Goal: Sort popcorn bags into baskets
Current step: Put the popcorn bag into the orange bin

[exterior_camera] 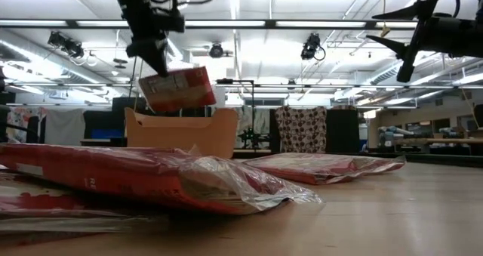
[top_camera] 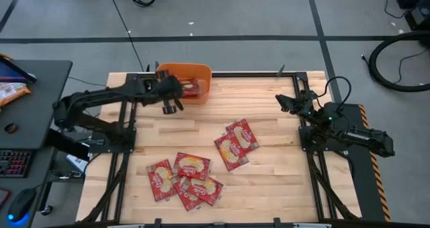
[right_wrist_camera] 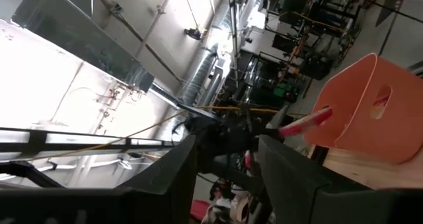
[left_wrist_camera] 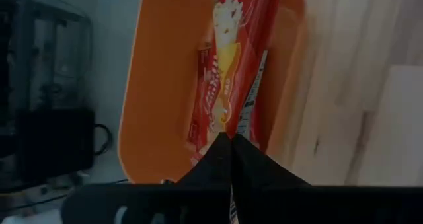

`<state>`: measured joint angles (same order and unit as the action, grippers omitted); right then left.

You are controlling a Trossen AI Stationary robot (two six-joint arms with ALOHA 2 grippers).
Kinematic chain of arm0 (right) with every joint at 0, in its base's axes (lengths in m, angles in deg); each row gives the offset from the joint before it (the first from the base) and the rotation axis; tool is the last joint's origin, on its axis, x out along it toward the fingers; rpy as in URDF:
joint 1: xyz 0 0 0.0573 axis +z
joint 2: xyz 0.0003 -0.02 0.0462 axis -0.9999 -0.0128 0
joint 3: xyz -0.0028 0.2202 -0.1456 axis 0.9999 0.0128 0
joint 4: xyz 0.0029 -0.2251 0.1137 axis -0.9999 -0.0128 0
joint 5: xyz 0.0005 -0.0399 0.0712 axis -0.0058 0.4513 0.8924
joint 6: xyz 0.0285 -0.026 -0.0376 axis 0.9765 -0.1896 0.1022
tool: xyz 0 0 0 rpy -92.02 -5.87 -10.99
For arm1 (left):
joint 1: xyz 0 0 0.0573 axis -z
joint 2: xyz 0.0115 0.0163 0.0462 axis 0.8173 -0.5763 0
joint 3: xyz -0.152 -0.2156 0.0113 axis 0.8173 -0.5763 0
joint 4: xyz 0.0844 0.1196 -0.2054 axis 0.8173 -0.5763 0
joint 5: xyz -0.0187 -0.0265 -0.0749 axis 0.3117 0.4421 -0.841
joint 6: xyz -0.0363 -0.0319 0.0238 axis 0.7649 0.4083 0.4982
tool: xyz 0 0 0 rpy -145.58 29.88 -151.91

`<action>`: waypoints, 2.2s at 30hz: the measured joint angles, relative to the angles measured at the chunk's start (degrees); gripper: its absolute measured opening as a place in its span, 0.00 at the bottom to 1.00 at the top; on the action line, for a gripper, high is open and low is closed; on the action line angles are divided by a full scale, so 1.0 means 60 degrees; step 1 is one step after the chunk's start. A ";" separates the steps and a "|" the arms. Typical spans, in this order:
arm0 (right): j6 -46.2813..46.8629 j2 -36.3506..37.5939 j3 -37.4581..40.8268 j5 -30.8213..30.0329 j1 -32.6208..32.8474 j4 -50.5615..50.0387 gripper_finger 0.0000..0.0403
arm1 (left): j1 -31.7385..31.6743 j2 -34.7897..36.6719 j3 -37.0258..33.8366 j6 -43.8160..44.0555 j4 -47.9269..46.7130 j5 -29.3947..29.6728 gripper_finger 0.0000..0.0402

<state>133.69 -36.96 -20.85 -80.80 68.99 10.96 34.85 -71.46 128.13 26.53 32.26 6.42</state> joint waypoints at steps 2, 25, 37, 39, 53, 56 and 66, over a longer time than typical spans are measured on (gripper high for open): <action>0.0000 0.0000 0.0000 -0.0105 0.0000 -0.0011 0.42 | -0.0626 -0.0029 -0.0264 -0.0364 0.0356 -0.0519 0.00; -0.0062 0.0000 0.0000 -0.1182 0.0000 0.0000 0.42 | -0.2258 -0.2141 -0.1241 -0.1679 0.3612 -0.1489 0.18; -0.0058 0.0000 0.0000 -0.0921 0.0000 0.0001 0.42 | -0.0536 -0.1062 -0.1241 0.0052 0.2495 -0.2062 0.36; -0.0058 0.0000 0.0000 -0.0870 0.0000 0.0002 0.42 | -0.0063 -0.0837 -0.1241 0.0435 0.2430 -0.1986 0.36; 0.0272 0.0000 0.0000 -0.0216 0.0000 0.0023 0.42 | 0.4960 -0.1011 -0.1230 0.4037 0.2038 -0.3776 0.36; 0.0335 0.0000 0.0000 -0.0148 0.0000 0.0026 0.42 | 0.6198 -0.1314 -0.1230 0.5258 0.2371 -0.3552 0.37; 0.0352 0.0000 0.0000 0.0124 0.0004 0.0080 0.42 | 0.8777 -0.2874 -0.1063 0.8123 0.3215 -0.3121 0.57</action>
<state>135.80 -36.96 -20.85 -80.05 69.02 11.44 87.51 -88.70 121.76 75.27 51.55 -12.31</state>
